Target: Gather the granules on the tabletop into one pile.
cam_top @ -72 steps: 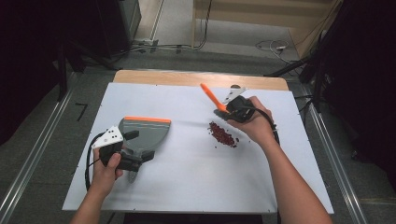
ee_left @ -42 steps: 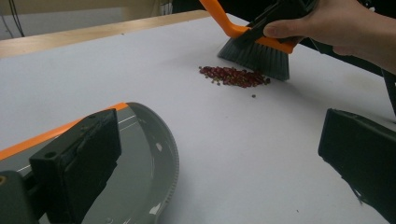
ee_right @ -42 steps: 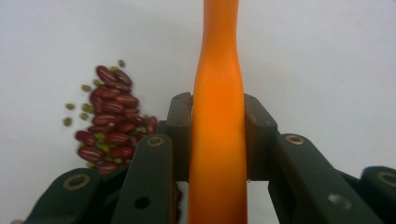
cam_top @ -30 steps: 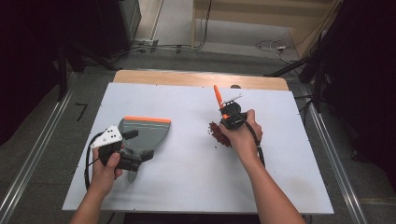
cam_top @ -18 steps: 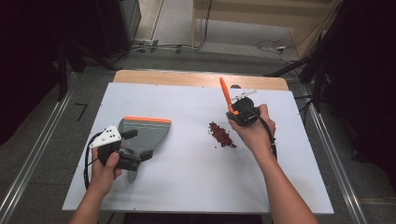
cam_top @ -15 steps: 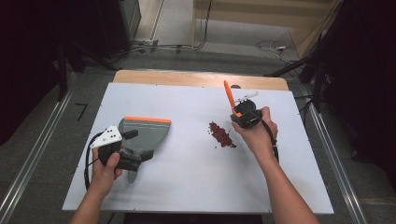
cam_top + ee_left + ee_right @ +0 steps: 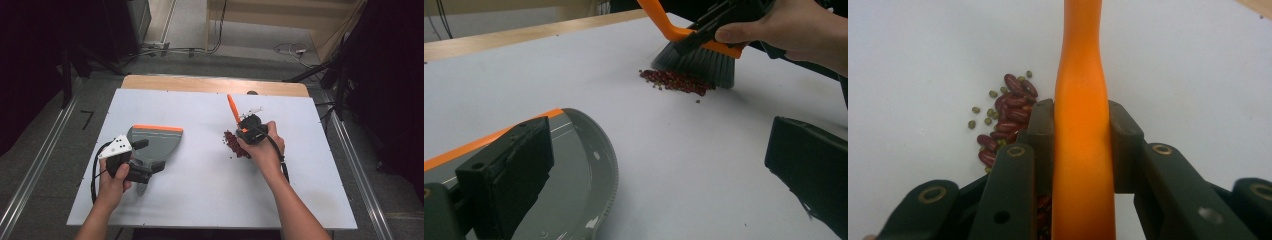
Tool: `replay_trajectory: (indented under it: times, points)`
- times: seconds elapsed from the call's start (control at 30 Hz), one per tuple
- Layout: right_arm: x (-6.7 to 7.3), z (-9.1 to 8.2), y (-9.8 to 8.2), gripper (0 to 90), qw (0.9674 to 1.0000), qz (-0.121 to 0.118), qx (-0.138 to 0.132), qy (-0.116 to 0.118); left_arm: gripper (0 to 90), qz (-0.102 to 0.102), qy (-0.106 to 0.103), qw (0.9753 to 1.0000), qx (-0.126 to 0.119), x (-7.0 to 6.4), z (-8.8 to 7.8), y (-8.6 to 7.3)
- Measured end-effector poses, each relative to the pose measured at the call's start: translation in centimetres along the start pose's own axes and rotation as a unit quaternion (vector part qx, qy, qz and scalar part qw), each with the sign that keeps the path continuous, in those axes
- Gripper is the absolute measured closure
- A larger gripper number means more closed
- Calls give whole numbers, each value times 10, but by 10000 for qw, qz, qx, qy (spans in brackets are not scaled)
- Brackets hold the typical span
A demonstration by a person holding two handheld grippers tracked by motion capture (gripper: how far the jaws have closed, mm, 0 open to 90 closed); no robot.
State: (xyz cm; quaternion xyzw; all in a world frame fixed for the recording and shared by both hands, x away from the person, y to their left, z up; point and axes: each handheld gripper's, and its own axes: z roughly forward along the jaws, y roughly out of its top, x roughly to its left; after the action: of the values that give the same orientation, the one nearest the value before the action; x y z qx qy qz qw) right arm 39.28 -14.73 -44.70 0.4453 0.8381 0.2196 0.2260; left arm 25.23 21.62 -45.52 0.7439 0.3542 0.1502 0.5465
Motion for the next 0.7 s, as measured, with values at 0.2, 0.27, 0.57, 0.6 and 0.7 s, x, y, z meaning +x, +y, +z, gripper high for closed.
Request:
replay_trajectory:
  times: [0.2, 0.27, 0.57, 0.6, 0.7]
  points:
    - [-12, -23, 7, 688, 9976, -101, -476, 485, 0, -18, 5, 10000, -28, 0, 0, 0]
    - [-8, -31, 10, 688, 9915, -451, -588, 1070, 0, -12, 4, 10000, 9, 0, 0, 0]
    - [29, -5, 8, 688, 9656, -1019, -105, 2391, 0, 7, -15, 10000, 32, -1, 2, 0]
    - [27, -1, 8, 688, 9668, -1022, -73, 2341, 0, 4, -13, 10000, 27, -1, 2, -1]
    - [13, 7, 8, 689, 9705, -804, -67, 2272, 0, -3, -4, 10000, 30, 0, 2, -1]
